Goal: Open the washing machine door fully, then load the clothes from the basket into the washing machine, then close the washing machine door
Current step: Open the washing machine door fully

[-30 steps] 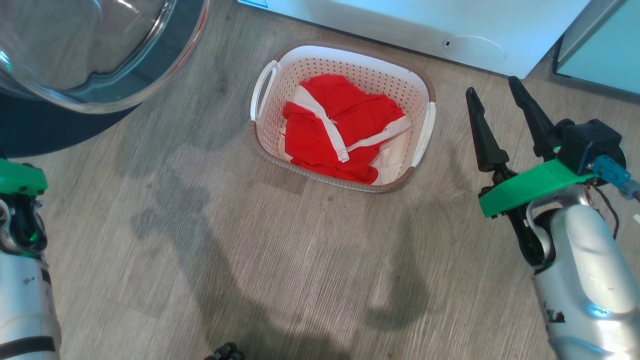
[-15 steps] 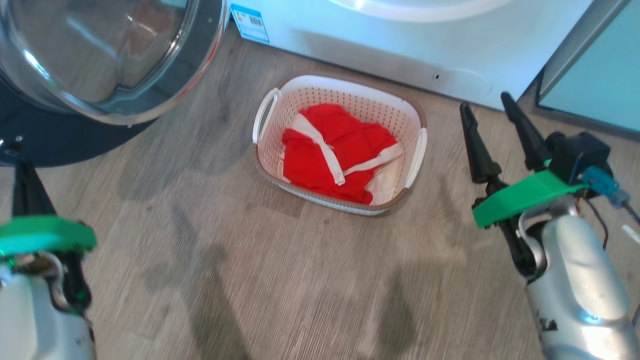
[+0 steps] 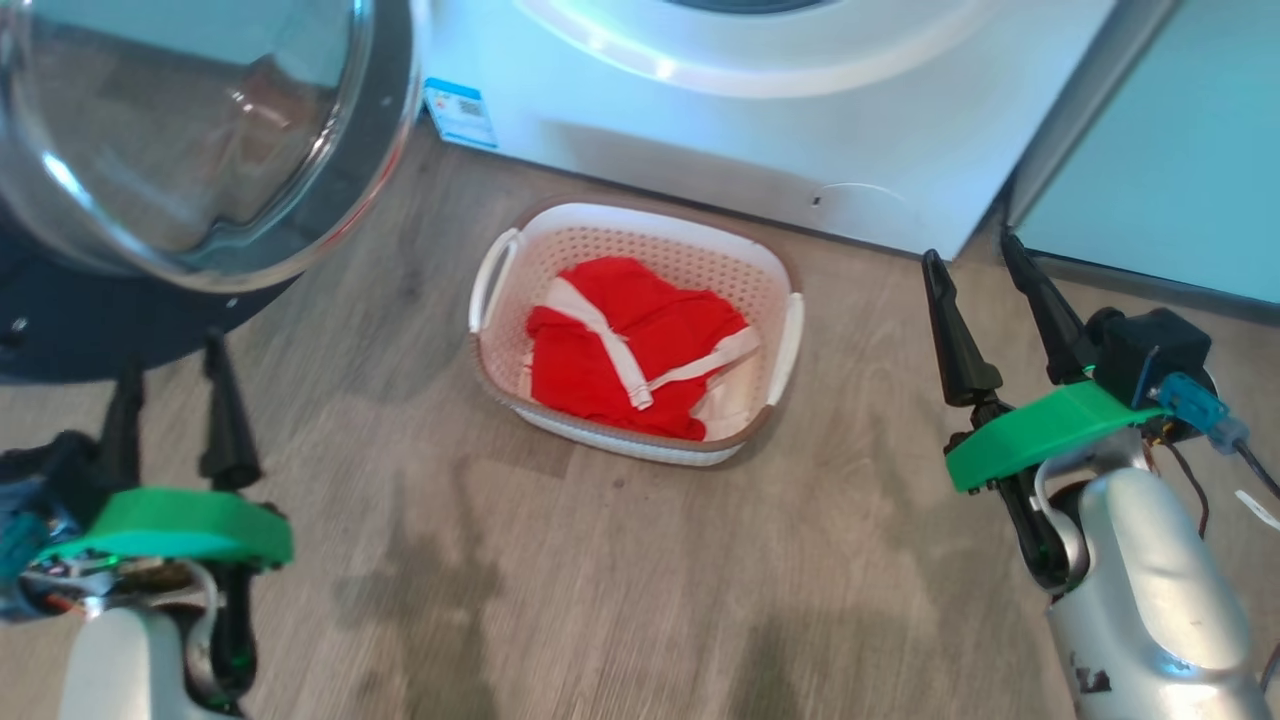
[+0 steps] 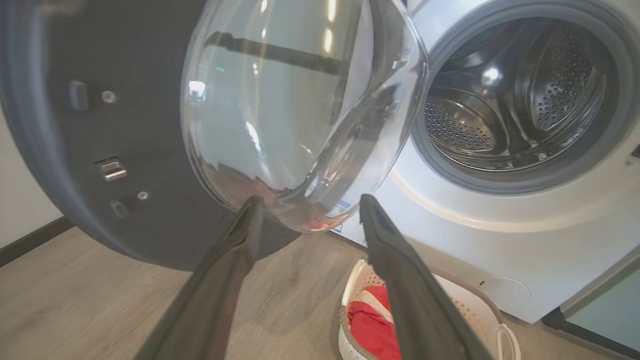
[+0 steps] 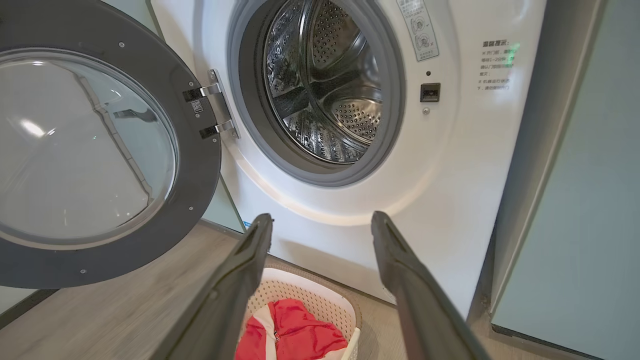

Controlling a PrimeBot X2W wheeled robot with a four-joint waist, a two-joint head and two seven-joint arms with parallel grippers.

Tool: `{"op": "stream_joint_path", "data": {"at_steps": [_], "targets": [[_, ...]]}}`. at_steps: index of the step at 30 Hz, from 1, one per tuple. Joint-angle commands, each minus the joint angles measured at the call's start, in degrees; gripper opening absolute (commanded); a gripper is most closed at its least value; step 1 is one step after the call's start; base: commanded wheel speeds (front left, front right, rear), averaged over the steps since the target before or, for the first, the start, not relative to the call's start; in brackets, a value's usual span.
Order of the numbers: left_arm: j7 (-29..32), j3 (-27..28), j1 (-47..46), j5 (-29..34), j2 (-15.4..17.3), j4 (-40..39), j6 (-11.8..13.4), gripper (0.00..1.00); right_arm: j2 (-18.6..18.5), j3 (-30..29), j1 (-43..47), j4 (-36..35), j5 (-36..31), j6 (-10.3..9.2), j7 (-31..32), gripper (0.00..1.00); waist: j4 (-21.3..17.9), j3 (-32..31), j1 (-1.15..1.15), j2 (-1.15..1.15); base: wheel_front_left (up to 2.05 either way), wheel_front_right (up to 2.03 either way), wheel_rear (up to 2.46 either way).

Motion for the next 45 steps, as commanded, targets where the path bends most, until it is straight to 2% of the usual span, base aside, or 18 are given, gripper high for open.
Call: {"op": "stream_joint_path", "data": {"at_steps": [1,9,23,31,45], "targets": [[0.52,0.98,-0.66,0.68,0.72,-2.89,0.11,1.00,0.86,0.94,0.57,-1.58,0.17,0.00,-0.70,1.00,-1.15,-0.55,0.00,0.00,0.00,0.00,0.00],[4.24,-3.98,0.94,2.58,0.69,-8.45,-0.96,1.00,1.39,0.29,1.94,-1.40,0.19,0.00,-1.26,1.00,-6.71,-2.41,0.00,0.00,0.00,0.00,0.00],[7.20,-8.35,3.82,4.75,1.29,-11.07,-1.35,1.00,1.92,-2.05,7.92,-6.01,-0.82,0.00,0.85,1.00,-14.12,-6.39,0.00,0.00,0.00,0.00,0.00],[7.83,-8.54,5.73,4.76,1.65,-11.30,-0.82,1.00,2.16,-3.70,10.76,-8.78,-1.10,0.00,2.13,1.00,-16.08,-8.05,0.00,0.00,0.00,0.00,0.00],[8.29,-8.78,5.99,4.56,2.54,-11.42,-0.47,1.00,2.39,-4.19,11.14,-9.76,-1.12,0.00,2.62,1.00,-16.52,-7.75,0.00,0.00,0.00,0.00,0.00]]}}
